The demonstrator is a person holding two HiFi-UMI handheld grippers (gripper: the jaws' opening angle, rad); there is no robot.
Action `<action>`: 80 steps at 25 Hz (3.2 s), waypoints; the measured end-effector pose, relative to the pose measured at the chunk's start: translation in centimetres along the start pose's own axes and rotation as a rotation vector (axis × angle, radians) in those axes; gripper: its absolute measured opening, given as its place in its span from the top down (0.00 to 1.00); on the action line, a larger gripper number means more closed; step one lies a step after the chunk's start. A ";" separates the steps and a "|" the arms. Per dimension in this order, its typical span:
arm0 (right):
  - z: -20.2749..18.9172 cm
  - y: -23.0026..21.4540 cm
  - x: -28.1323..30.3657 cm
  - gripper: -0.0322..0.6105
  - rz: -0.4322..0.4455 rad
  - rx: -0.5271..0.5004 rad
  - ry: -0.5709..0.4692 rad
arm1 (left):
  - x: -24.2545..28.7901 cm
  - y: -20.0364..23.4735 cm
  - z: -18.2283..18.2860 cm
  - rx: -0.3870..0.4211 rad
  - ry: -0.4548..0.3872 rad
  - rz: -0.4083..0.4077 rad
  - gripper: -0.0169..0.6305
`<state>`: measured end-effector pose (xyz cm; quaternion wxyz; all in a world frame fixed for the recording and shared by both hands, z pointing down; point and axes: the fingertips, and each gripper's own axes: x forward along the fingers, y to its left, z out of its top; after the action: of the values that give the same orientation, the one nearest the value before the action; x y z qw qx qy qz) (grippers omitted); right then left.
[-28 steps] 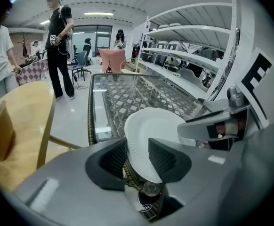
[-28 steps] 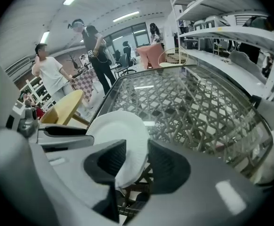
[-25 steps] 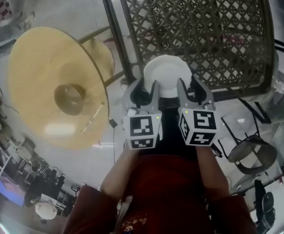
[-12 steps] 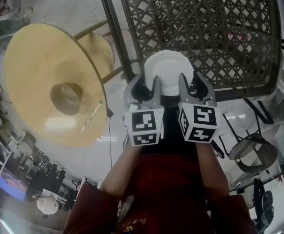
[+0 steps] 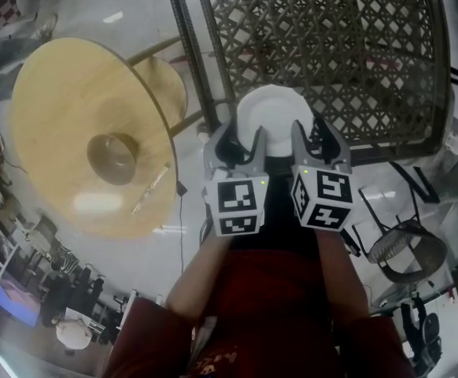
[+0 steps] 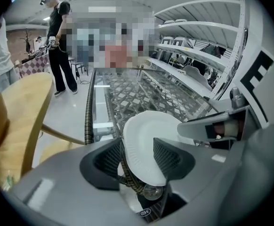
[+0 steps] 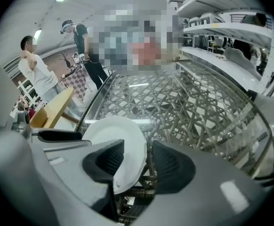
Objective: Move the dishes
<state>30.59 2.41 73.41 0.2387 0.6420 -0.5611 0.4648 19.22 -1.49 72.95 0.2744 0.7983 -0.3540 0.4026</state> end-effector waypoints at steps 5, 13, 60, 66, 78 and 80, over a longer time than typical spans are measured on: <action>1.4 0.1 -0.5 0.67 -0.003 -0.019 -0.042 | -0.6 0.1 1.2 -0.001 -0.045 0.005 0.63; 4.9 3.0 -3.4 0.67 0.020 -0.067 -0.115 | -4.3 1.4 4.4 -0.008 -0.128 0.018 0.63; 13.5 41.5 -23.6 0.67 0.377 -0.563 -0.536 | -51.3 23.1 11.5 0.007 -1.118 0.486 0.75; 12.0 43.0 -20.7 0.67 0.379 -0.632 -0.449 | -52.9 24.9 9.8 -0.001 -1.128 0.509 0.86; 9.5 42.9 -11.4 0.67 0.342 -0.769 -0.136 | -55.3 27.4 7.8 -0.059 -1.185 0.521 0.96; 9.1 43.0 -9.8 0.67 0.337 -0.800 -0.092 | -55.3 27.8 7.5 -0.070 -1.186 0.523 0.96</action>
<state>-6.29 -11.25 51.56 0.3644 0.4183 -0.8040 0.2141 -22.74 -4.54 26.96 -0.0486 0.7632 -0.6411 -0.0649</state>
